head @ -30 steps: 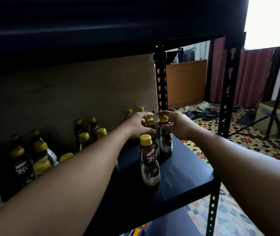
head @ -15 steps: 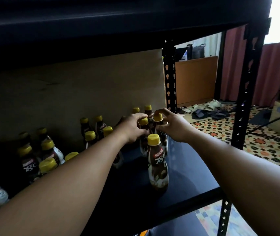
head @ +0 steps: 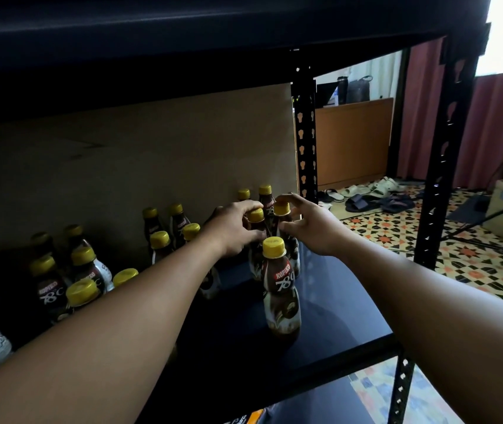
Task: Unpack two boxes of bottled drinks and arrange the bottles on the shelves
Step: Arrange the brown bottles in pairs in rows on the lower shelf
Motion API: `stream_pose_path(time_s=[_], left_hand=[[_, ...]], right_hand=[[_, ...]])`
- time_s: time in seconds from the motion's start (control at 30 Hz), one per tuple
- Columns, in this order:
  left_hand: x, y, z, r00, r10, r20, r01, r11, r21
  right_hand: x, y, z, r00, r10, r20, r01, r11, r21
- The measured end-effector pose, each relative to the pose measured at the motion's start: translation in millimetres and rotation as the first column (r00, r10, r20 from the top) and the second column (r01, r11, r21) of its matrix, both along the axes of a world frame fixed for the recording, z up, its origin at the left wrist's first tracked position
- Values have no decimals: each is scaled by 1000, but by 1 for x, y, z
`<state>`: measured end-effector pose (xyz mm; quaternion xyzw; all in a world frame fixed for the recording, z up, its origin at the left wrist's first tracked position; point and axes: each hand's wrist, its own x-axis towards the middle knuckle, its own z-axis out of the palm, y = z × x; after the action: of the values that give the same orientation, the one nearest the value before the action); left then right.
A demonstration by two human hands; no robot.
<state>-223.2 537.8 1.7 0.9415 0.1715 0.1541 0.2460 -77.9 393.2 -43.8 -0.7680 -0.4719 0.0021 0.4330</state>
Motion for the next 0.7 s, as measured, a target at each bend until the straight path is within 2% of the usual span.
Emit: stream_pose_path(time_s=[0.47,0.7], left_hand=[[0,4,-5,1000,-28,8,27,999,30],[1,6,-7,1000,-17,19,16,999,48]], right_hand=[[1,1,-2,999,21,-27,-21,1000,16],[5,3,-5,1000,-2,5,2,1000,-4]])
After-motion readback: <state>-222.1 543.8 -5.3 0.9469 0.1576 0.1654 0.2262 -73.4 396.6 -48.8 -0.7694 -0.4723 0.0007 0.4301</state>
